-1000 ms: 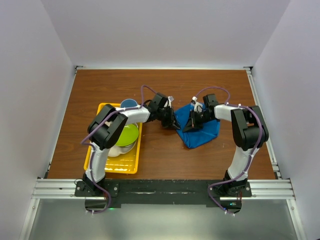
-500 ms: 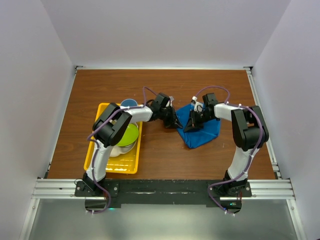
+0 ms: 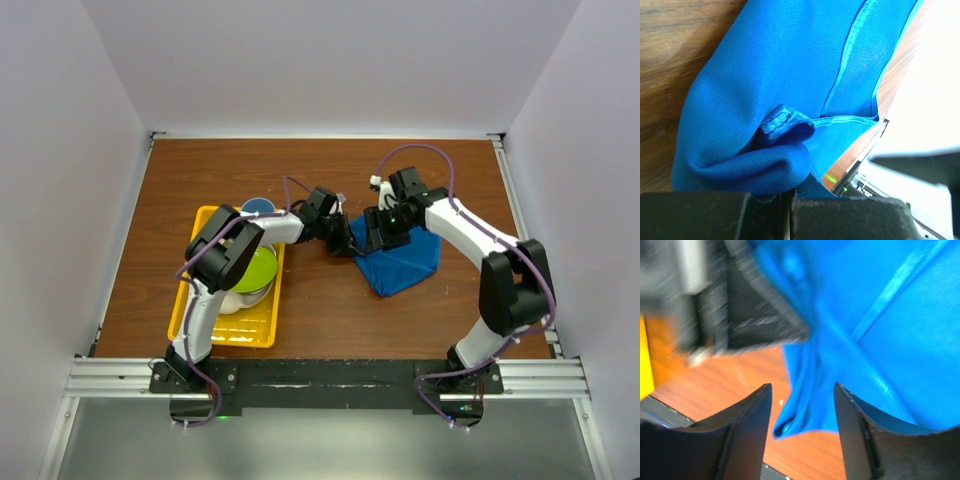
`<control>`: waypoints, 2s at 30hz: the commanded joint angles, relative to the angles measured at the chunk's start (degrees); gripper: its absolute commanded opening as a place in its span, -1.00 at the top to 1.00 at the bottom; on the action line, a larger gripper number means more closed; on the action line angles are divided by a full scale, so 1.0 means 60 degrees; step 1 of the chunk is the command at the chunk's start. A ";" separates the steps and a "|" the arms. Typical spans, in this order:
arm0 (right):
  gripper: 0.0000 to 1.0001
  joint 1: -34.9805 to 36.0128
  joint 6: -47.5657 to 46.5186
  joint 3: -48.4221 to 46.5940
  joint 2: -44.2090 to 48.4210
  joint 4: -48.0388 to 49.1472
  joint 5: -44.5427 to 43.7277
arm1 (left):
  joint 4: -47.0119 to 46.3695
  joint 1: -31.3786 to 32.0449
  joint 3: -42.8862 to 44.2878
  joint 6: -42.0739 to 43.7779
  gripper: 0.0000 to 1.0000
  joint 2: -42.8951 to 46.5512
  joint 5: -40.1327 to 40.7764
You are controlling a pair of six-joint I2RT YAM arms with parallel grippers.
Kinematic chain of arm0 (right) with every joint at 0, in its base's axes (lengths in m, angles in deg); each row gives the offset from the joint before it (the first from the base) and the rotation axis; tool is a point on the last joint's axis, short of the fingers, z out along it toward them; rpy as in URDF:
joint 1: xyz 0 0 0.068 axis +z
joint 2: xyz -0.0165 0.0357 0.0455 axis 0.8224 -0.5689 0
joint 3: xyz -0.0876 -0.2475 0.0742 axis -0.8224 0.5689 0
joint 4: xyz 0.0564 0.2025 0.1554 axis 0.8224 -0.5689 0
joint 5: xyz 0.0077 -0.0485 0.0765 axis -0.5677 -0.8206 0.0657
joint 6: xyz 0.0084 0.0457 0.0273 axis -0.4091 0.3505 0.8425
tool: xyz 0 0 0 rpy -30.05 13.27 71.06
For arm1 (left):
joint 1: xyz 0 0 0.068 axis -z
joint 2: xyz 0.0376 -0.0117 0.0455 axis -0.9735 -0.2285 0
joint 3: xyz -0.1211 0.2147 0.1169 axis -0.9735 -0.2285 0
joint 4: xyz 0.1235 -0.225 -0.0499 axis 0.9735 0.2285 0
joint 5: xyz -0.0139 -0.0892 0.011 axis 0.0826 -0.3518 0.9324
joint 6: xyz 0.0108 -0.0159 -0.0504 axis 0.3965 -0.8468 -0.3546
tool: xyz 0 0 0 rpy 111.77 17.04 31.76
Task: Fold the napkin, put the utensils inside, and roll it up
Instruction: Roll the napkin with the utensil
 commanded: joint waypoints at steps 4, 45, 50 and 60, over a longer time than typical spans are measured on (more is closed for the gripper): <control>-0.30 0.1883 0.0184 0.1009 0.1751 -0.1038 -0.2650 | 0.1692 -0.0189 -0.0610 0.0476 1.00 -0.0845 0.1074; 0.88 0.1799 0.0785 0.1041 0.0165 -0.1126 -0.3646 | 0.1780 -0.0496 -0.0317 0.0476 1.00 -0.1109 0.0839; 0.06 0.1872 0.0450 -0.0437 0.0682 -0.2415 -0.4456 | 0.1765 -0.0482 -0.0331 0.0476 1.00 -0.1080 0.0839; -0.19 0.2092 0.0639 0.0307 0.0068 -0.0761 -0.2037 | 0.1795 -0.0496 -0.0156 0.0446 1.00 -0.1123 0.0766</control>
